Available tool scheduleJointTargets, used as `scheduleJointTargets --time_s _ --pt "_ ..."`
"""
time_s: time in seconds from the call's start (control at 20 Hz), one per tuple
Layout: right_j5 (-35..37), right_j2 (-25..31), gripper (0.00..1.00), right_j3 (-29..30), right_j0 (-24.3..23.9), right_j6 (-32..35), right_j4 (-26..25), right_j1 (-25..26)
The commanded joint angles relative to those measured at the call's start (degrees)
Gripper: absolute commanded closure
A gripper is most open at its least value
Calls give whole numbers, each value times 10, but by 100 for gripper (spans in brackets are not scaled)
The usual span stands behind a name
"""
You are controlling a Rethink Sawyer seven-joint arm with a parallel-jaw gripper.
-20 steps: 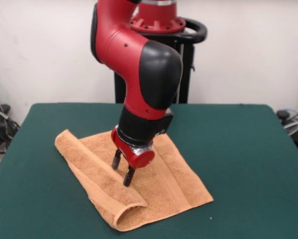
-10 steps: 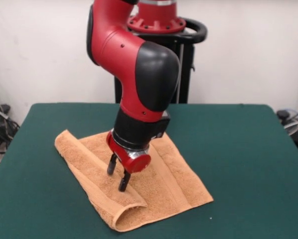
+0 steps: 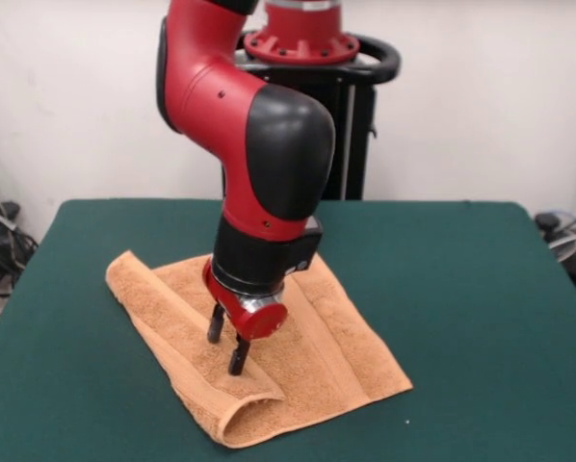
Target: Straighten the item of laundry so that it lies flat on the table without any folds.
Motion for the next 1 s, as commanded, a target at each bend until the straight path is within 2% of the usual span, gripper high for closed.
scheduleJointTargets --time_s 0.05,0.35,0.7,1.0 --pt "92 80 0 -38 -1 65 -18 17" --pt "127 69 0 -43 9 79 -15 17" --pt "88 81 0 -31 5 80 -10 15" --pt "90 95 0 -29 -5 69 -13 12"
